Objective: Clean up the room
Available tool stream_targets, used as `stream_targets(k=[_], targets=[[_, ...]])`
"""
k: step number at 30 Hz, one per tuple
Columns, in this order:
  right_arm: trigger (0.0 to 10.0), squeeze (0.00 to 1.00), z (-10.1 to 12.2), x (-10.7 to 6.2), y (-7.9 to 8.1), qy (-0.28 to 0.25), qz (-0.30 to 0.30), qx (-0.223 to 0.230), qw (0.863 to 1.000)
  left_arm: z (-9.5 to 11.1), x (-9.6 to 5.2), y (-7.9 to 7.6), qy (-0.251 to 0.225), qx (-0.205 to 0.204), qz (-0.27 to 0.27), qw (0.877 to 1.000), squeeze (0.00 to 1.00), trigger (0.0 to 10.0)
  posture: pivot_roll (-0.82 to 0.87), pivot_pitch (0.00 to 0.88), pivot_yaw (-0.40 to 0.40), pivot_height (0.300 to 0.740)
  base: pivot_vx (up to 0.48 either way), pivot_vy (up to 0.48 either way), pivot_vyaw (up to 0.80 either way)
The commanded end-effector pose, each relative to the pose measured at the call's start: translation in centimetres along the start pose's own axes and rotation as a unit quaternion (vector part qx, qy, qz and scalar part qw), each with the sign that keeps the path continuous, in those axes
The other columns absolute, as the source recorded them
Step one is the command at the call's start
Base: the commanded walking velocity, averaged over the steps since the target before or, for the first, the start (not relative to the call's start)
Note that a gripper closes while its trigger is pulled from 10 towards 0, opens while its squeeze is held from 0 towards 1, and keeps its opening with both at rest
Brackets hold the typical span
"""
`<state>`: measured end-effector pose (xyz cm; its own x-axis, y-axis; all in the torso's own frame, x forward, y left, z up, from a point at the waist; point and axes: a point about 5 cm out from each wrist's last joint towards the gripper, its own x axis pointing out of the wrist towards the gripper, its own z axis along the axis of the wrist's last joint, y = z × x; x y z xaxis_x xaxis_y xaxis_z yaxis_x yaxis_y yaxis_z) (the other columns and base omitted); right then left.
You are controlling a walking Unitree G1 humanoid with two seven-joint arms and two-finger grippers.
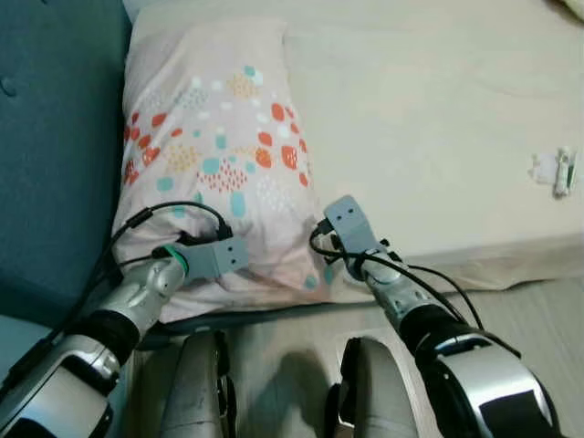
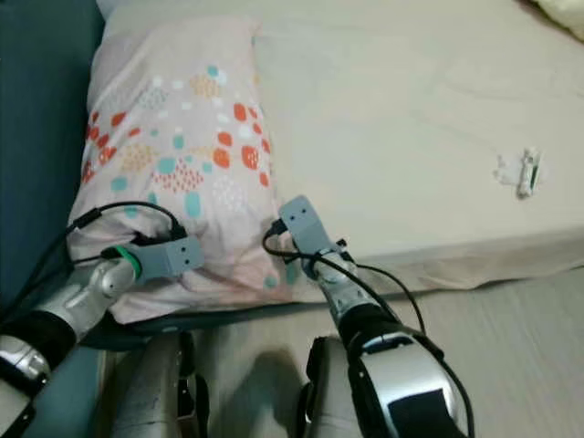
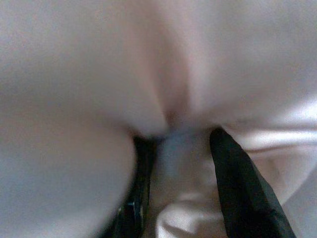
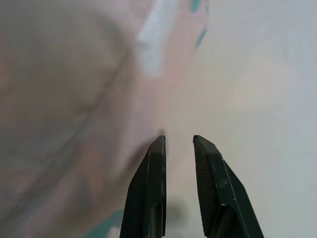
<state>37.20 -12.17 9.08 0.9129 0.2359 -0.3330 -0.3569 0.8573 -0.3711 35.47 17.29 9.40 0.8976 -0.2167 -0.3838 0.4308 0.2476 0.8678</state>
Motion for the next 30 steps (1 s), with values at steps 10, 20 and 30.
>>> stream_targets(k=[10, 20, 30], targets=[[10.0, 0.00, -6.6, -2.2, 0.3, 0.080, 0.005, 0.029, 0.996, -1.8, -6.2, -4.9, -0.078, -0.104, -0.178, 0.975, 0.00, 10.0, 0.15, 0.201, 0.048, 0.605, 0.000, 0.000, 0.00], [10.0, 0.00, -7.4, -4.4, -7.0, 0.038, -0.128, 0.061, 0.989, -1.0, -10.7, 0.4, -0.174, -0.117, -0.112, 0.971, 0.00, 10.0, 0.14, 0.194, 0.050, 0.605, 0.000, 0.000, 0.00], [10.0, 0.00, 0.5, -2.3, -5.1, -0.150, -0.050, 0.088, 0.984, -3.5, -8.9, 1.2, -0.055, -0.093, -0.078, 0.991, 0.00, 10.0, 0.12, 0.184, 0.055, 0.605, 0.000, 0.000, 0.00]])
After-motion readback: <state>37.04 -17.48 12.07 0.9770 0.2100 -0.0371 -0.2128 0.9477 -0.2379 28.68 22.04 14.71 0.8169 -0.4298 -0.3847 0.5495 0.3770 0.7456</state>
